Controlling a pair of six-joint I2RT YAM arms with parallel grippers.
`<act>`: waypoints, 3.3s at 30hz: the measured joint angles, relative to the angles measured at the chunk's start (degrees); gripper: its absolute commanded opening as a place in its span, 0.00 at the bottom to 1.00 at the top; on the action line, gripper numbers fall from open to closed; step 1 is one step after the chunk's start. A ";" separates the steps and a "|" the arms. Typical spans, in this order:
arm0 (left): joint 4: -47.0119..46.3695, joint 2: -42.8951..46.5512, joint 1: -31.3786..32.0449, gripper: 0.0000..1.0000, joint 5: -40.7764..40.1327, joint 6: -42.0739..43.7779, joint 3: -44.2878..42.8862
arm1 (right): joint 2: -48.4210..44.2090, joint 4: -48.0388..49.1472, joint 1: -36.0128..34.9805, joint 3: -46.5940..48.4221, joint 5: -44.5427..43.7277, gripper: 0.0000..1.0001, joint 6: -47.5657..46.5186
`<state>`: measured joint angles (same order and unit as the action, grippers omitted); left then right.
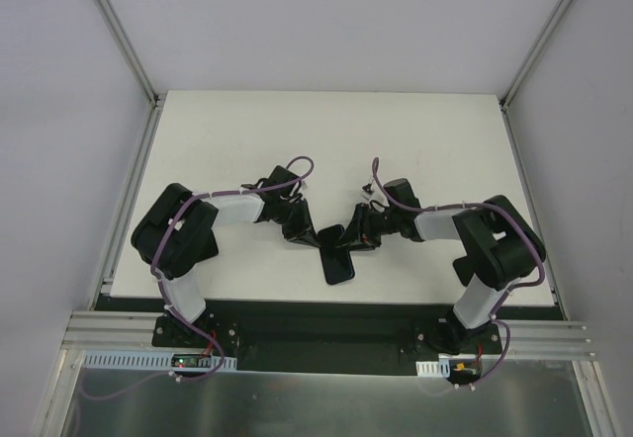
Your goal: Put the phone into the phone case
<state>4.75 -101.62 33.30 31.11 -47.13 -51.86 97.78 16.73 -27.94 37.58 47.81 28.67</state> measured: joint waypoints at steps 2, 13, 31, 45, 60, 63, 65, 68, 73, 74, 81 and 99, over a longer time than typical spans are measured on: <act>-0.09 0.00 0.02 0.05 0.02 0.00 -0.02 | 0.66 0.24 0.00 0.02 -0.02 0.29 0.11; 0.63 3.13 -0.42 0.54 0.42 0.48 0.74 | -0.59 0.13 0.28 0.02 1.05 0.04 -1.03; -10.32 32.54 -3.30 0.71 12.90 -0.26 10.73 | -26.01 1.49 1.07 -2.08 12.85 0.05 -4.17; -31.58 34.32 -1.25 0.44 19.93 -9.27 16.28 | -31.69 4.55 -0.59 -3.87 14.01 0.06 -0.57; -40.06 31.15 0.15 0.00 22.77 -13.38 16.37 | -32.35 8.00 -1.62 -5.49 15.06 0.47 2.82; -40.13 30.91 0.15 0.00 22.71 -13.68 16.37 | -33.14 9.29 -1.95 -7.37 15.04 0.55 3.72; -40.52 30.77 0.15 0.00 22.71 -13.84 16.37 | -33.46 10.69 -2.32 -8.92 15.13 0.57 4.74; -41.75 30.67 0.15 0.00 22.71 -13.92 16.37 | -33.94 15.56 -3.10 -11.89 15.32 0.57 8.02; -44.22 30.18 0.13 0.00 22.99 -13.51 16.37 | -34.86 26.23 -3.96 -16.85 15.65 0.51 14.49; -45.09 29.70 0.13 0.00 23.41 -13.53 16.33 | -34.86 27.65 -4.07 -17.42 15.65 0.48 15.32; -48.61 25.40 0.13 0.00 26.45 -14.08 14.78 | -34.84 35.65 -4.35 -20.13 15.63 0.39 19.80; -49.86 24.70 -0.79 0.00 28.85 -14.23 14.49 | -39.56 30.36 -4.35 -21.66 13.73 0.33 16.31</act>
<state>-45.10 -76.93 32.51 59.96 -61.36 -37.36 58.22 47.09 -32.29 15.92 61.54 44.97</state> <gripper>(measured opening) 0.118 0.336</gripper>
